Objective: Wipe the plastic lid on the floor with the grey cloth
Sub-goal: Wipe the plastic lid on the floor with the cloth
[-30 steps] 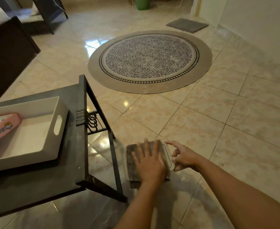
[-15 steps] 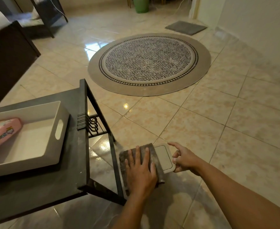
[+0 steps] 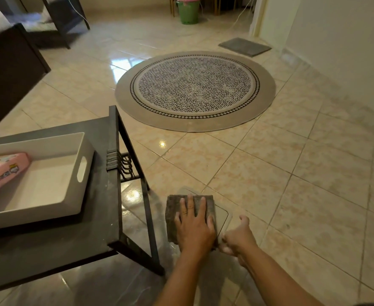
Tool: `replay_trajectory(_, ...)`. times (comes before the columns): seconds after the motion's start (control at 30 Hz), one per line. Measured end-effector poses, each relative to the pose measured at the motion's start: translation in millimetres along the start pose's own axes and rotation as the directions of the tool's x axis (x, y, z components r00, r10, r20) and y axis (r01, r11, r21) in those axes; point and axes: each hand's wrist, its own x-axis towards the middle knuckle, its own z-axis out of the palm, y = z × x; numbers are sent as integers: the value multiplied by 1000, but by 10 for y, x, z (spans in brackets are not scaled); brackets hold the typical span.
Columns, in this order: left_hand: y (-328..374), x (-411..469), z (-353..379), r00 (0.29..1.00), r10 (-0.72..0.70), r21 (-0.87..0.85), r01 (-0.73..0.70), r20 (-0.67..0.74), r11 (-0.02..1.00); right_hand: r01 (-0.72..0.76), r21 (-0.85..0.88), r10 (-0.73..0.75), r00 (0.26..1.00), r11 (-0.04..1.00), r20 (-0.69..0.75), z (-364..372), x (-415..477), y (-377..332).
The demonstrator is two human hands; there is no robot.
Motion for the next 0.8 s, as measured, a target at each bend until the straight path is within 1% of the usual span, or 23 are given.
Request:
replay_trajectory(0.03, -35, -9, 2, 1000, 13, 3, -13, -3, 1000, 40, -193, -57, 995, 980, -81, -13, 18, -69)
replay_trajectory(0.07, -67, -11, -9, 1000, 28, 5, -28, -5, 1000, 82, -392, -151, 977, 916, -151, -49, 53, -173)
replay_trajectory(0.1, -100, -15, -28, 999, 46, 4, -46, -8, 999, 139, -512, -258, 951, 848, -169, -97, 104, -297)
replay_trajectory(0.13, -133, -12, -54, 998, 65, -2, -65, -19, 998, 213, -561, -335, 935, 800, -121, -137, 158, -426)
replay_trajectory(0.17, -173, -10, -76, 996, 83, -4, -83, -37, 997, 309, -565, -389, 921, 765, -23, -162, 218, -541)
replay_trajectory(0.2, -221, -10, -92, 993, 100, 2, -100, -59, 995, 403, -556, -415, 903, 727, 112, -170, 276, -641)
replay_trajectory(0.27, -320, -21, -100, 987, 142, 26, -140, -80, 990, 530, -562, -372, 847, 634, 378, -149, 365, -755)
replay_trajectory(0.3, -365, -29, -94, 984, 161, 34, -159, -72, 987, 563, -572, -335, 822, 596, 461, -129, 401, -798)
replay_trajectory(0.37, -437, -43, -61, 984, 174, 58, -171, -47, 984, 598, -579, -277, 789, 554, 549, -88, 454, -883)
replay_trajectory(0.43, -467, -46, -25, 987, 157, 90, -153, -39, 984, 623, -570, -272, 767, 536, 581, -58, 504, -935)
replay_trajectory(0.53, -435, -25, -13, 992, 114, 114, -108, -52, 988, 634, -552, -267, 753, 541, 602, -76, 542, -967)
replay_trajectory(0.6, -370, 11, -7, 997, 62, 111, -57, -43, 992, 596, -526, -238, 768, 607, 595, -111, 539, -919)
replay_trajectory(0.7, -183, 62, -3, 1000, -7, 62, 9, -25, 998, 444, -454, -168, 833, 773, 528, -201, 547, -778)
replay_trajectory(0.73, -112, 71, -8, 1000, -12, 52, 13, -17, 999, 377, -439, -125, 855, 815, 504, -236, 539, -735)
replay_trajectory(0.8, -10, 82, -36, 1000, 15, 31, -15, 1, 999, 265, -425, -35, 878, 866, 477, -295, 515, -677)
